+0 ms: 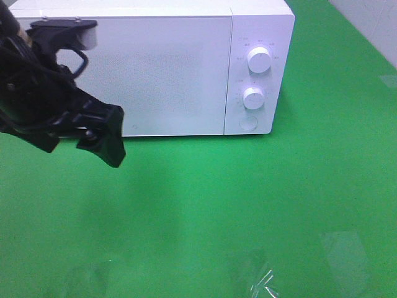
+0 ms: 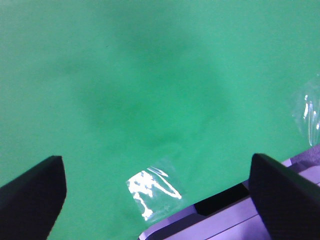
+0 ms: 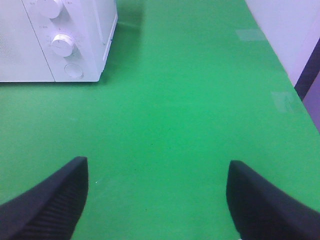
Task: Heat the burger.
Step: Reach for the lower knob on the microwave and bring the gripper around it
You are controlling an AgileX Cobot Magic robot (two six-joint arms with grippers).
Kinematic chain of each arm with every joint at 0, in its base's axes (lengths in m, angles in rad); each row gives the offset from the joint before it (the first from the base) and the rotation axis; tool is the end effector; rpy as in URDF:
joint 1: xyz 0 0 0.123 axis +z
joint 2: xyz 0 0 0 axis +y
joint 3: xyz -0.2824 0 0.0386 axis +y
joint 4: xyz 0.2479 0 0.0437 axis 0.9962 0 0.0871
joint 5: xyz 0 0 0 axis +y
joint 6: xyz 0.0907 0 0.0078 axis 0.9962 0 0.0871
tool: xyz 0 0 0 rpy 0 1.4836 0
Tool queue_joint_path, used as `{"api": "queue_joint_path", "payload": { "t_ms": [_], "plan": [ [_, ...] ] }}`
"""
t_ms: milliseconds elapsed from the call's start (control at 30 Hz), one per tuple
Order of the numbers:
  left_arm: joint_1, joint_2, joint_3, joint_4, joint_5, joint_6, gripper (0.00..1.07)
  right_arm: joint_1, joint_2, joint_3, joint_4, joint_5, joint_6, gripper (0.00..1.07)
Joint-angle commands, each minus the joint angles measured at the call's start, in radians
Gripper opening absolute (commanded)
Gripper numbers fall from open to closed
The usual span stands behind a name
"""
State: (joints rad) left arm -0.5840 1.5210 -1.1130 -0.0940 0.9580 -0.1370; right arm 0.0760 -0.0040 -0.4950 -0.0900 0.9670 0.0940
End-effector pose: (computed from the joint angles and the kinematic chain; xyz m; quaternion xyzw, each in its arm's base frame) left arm 0.2427 -0.1688 0.2618 0.1984 0.9684 -0.0905 0.1212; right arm -0.0010 -0.0068 0.2838 0.0071 0.8273 0.0027 0.5617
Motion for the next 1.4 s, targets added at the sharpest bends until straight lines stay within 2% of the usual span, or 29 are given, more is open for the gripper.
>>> {"api": "queue_joint_path", "payload": {
  "t_ms": [33,67,133,233,300,333,367,467,533,633,667,700,767,800,833,933,1000,1100,1167,1267,1333,1400],
  "plan": [
    [0.114,-0.057,0.003,0.001,0.054,0.007,0.91,-0.006,-0.027,0.000,0.002,-0.008,-0.005,0.74],
    [0.114,-0.057,0.003,0.001,0.054,0.007,0.91,-0.006,-0.027,0.000,0.002,-0.008,-0.005,0.74],
    [0.238,-0.091,0.003,0.001,0.099,0.041,0.91,-0.006,-0.027,0.000,0.002,-0.008,-0.005,0.74],
    [0.266,-0.097,0.003,0.001,0.108,0.049,0.91,-0.006,-0.027,0.000,0.002,-0.008,-0.005,0.74],
    [0.384,-0.134,0.010,0.000,0.152,0.089,0.91,-0.006,-0.027,0.000,0.002,-0.008,-0.005,0.74],
    [0.384,-0.134,0.010,0.000,0.152,0.089,0.91,-0.006,-0.027,0.000,0.002,-0.008,-0.005,0.74],
    [0.426,-0.162,0.036,-0.001,0.153,0.096,0.91,-0.006,-0.027,0.000,0.002,-0.008,-0.005,0.74],
    [0.439,-0.176,0.053,-0.003,0.150,0.099,0.91,-0.006,-0.027,0.000,0.002,-0.008,-0.005,0.74],
    [0.486,-0.257,0.148,-0.023,0.128,0.116,0.91,-0.006,-0.027,0.000,0.002,-0.008,-0.005,0.74],
    [0.493,-0.282,0.178,-0.027,0.118,0.116,0.91,-0.006,-0.027,0.000,0.002,-0.008,-0.005,0.74],
    [0.499,-0.329,0.235,-0.030,0.102,0.115,0.91,-0.006,-0.027,0.000,0.002,-0.008,-0.005,0.74],
    [0.499,-0.329,0.235,-0.030,0.102,0.115,0.91,-0.006,-0.027,0.000,0.002,-0.008,-0.005,0.74],
    [0.499,-0.439,0.321,-0.028,0.080,0.115,0.91,-0.006,-0.027,0.000,0.002,-0.008,-0.005,0.73],
    [0.499,-0.439,0.321,-0.028,0.080,0.115,0.91,-0.006,-0.027,0.000,0.002,-0.008,-0.005,0.73],
    [0.499,-0.499,0.362,-0.026,0.073,0.115,0.91,-0.006,-0.027,0.000,0.002,-0.008,-0.005,0.73],
    [0.499,-0.525,0.381,-0.026,0.071,0.115,0.91,-0.006,-0.027,0.000,0.002,-0.008,-0.005,0.73],
    [0.499,-0.654,0.452,-0.029,0.064,0.116,0.91,-0.006,-0.027,0.000,0.002,-0.008,-0.005,0.73],
    [0.499,-0.689,0.465,-0.028,0.063,0.117,0.91,-0.006,-0.027,0.000,0.002,-0.008,-0.005,0.73],
    [0.499,-0.818,0.532,-0.017,0.056,0.117,0.91,-0.006,-0.027,0.000,0.002,-0.008,-0.005,0.73],
    [0.499,-0.861,0.548,-0.016,0.049,0.117,0.91,-0.006,-0.027,0.000,0.002,-0.008,-0.005,0.73],
    [0.497,-0.980,0.568,-0.015,0.039,0.117,0.91,-0.006,-0.027,0.000,0.002,-0.008,-0.005,0.73],
    [0.497,-1.030,0.568,-0.014,0.045,0.117,0.91,-0.006,-0.027,0.000,0.002,-0.008,-0.005,0.73]
  ]
}}
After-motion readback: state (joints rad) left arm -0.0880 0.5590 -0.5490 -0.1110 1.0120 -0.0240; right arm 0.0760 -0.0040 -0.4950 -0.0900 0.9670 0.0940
